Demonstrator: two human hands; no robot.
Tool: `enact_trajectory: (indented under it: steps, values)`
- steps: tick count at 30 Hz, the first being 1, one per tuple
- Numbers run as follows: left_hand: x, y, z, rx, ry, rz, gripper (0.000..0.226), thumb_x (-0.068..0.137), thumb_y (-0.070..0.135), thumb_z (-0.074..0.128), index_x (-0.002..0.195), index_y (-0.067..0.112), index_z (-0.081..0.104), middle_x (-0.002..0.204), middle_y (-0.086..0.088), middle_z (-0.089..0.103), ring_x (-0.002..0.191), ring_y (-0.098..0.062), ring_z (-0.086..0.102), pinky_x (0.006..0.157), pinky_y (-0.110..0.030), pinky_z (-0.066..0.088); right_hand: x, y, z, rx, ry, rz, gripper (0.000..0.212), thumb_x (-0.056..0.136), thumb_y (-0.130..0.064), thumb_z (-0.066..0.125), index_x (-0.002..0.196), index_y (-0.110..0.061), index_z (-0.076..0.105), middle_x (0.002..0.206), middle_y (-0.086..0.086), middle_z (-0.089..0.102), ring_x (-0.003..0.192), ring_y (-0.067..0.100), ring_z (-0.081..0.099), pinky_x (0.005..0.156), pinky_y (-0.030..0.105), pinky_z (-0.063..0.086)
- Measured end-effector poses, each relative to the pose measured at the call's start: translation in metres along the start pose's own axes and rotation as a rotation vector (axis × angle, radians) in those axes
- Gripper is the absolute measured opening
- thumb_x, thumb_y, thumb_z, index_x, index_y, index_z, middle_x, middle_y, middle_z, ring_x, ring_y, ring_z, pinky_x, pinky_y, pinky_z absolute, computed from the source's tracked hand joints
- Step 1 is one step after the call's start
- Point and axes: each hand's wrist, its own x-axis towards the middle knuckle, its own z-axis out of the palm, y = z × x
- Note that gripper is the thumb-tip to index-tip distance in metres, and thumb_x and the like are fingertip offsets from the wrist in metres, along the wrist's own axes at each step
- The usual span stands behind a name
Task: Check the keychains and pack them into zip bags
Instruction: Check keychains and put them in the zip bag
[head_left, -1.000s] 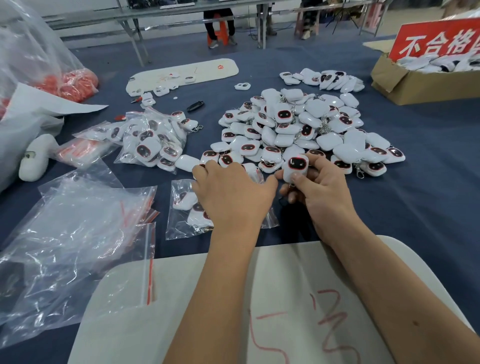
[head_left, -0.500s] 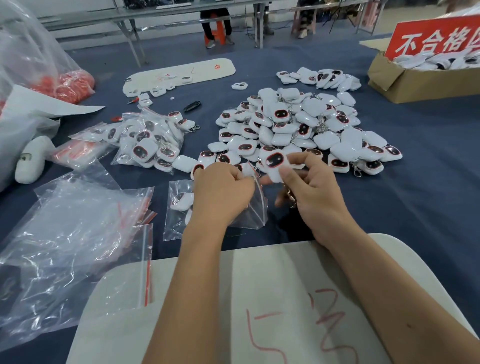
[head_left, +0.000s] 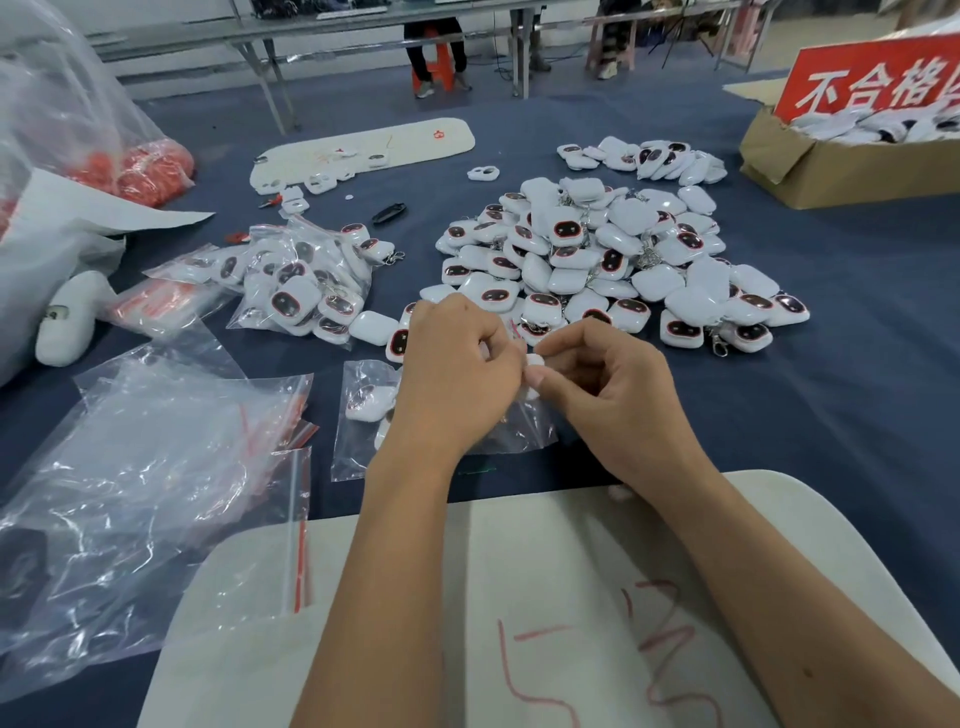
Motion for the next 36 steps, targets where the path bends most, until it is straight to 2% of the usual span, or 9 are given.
enact_trajectory:
  steps: [4,10,13,17,19,23,29,34,36]
  values:
    - [0.001,0.001,-0.003,-0.077,0.045,0.010,0.034,0.090,0.010,0.069,0.059,0.018,0.058,0.081,0.010,0.055,0.102,-0.024,0.048,0.088,-0.031,0.040,-0.002,-0.005,0.001,0.143,-0.116,-0.012,0.022,0.096,0.000,0.071,0.107,-0.019,0.072,0.089,-0.002,0.079,0.071,0.017,0.072,0.065,0.029,0.059]
    - [-0.001,0.008,-0.002,-0.127,0.094,0.021,0.031,0.088,0.011,0.071,0.061,0.017,0.057,0.083,0.010,0.053,0.100,-0.021,0.046,0.085,-0.025,0.036,-0.004,-0.011,0.002,-0.148,-0.420,0.019,0.036,0.102,-0.001,0.041,0.088,-0.022,0.067,0.059,0.008,0.063,0.049,0.015,0.055,0.056,0.026,0.047]
    - [-0.002,0.014,0.003,-0.107,0.135,0.052,0.033,0.087,0.009,0.069,0.061,0.022,0.051,0.084,0.009,0.051,0.098,-0.020,0.044,0.085,-0.025,0.036,-0.006,-0.012,0.004,-0.194,-0.402,0.013,0.036,0.102,-0.001,0.047,0.082,-0.025,0.064,0.056,0.006,0.064,0.045,0.006,0.049,0.050,0.015,0.037]
    - [-0.003,0.017,0.009,-0.089,0.187,0.033,0.032,0.087,0.009,0.069,0.061,0.019,0.052,0.085,0.009,0.051,0.097,-0.018,0.041,0.085,-0.022,0.034,-0.006,-0.009,0.007,-0.153,-0.124,-0.062,0.016,0.087,-0.009,0.057,0.082,-0.013,0.071,0.058,0.006,0.065,0.045,0.021,0.057,0.046,0.034,0.047]
    - [-0.004,0.020,0.013,-0.056,0.196,0.035,0.026,0.088,0.011,0.069,0.064,0.011,0.058,0.088,0.004,0.053,0.097,-0.018,0.040,0.085,-0.022,0.032,-0.005,-0.009,0.008,-0.170,-0.037,-0.044,0.019,0.081,-0.013,0.052,0.078,-0.015,0.071,0.055,-0.001,0.065,0.042,0.012,0.058,0.045,0.029,0.048]
    - [-0.010,0.034,0.025,-0.012,0.200,0.066,0.023,0.090,0.016,0.068,0.068,0.013,0.060,0.090,0.001,0.056,0.099,-0.020,0.041,0.085,-0.020,0.030,-0.001,-0.008,0.002,-0.169,-0.175,0.054,0.048,0.085,0.013,0.045,0.062,-0.027,0.060,0.051,-0.006,0.062,0.044,0.002,0.054,0.052,0.016,0.042]
    - [-0.014,0.042,0.033,-0.097,0.247,0.042,0.019,0.090,0.021,0.070,0.073,0.018,0.061,0.090,0.004,0.058,0.100,-0.019,0.046,0.085,-0.018,0.030,0.000,-0.013,0.000,0.119,-0.311,0.089,0.059,0.089,0.023,0.035,0.060,-0.022,0.061,0.049,-0.012,0.055,0.047,0.000,0.052,0.050,0.007,0.039]
    - [-0.018,0.048,0.040,-0.212,0.173,0.084,0.010,0.090,0.020,0.073,0.089,0.013,0.067,0.097,0.000,0.062,0.103,-0.022,0.053,0.092,-0.029,0.040,-0.002,-0.013,0.009,0.155,-0.378,0.182,0.036,0.106,0.015,0.034,0.103,-0.010,0.061,0.076,-0.015,0.061,0.068,-0.009,0.060,0.066,0.004,0.046]
    - [-0.018,0.048,0.043,-0.251,0.160,0.083,0.010,0.091,0.020,0.072,0.092,0.013,0.066,0.098,0.000,0.063,0.102,-0.021,0.055,0.093,-0.031,0.042,-0.003,-0.013,0.004,0.090,-0.247,0.180,0.034,0.102,0.015,0.046,0.091,-0.012,0.064,0.066,-0.020,0.058,0.063,-0.007,0.055,0.062,0.010,0.047]
